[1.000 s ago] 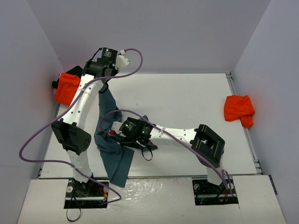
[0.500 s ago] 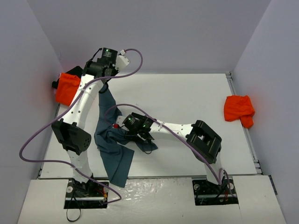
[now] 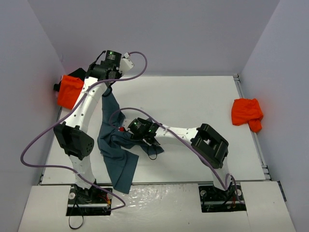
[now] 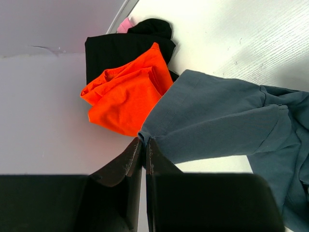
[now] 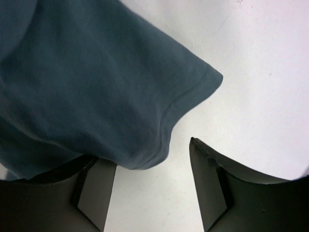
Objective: Fold and stack the t-shirts
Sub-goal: Flatten out the tshirt
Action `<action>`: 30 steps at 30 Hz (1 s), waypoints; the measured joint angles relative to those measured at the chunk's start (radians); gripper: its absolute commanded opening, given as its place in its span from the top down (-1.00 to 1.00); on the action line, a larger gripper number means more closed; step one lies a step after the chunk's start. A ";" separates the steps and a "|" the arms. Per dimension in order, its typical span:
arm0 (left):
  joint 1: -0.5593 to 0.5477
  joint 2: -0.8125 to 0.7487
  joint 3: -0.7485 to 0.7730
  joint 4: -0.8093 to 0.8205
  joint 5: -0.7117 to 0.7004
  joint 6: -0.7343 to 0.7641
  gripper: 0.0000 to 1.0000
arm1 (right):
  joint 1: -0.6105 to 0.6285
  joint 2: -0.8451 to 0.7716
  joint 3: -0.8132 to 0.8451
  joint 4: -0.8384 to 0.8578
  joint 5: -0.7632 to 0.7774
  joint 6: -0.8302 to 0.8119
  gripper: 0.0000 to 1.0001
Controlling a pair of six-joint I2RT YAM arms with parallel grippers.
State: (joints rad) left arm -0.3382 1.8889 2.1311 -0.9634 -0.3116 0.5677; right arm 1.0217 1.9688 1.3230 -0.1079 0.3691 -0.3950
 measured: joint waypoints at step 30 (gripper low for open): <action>0.000 0.000 -0.018 0.002 0.000 -0.003 1.00 | 0.065 -0.050 -0.102 0.102 0.151 -0.024 0.97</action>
State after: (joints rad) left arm -0.3382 1.8889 2.1135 -0.9615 -0.3115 0.5644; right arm 1.0871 1.9184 1.2211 -0.0060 0.5205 -0.4186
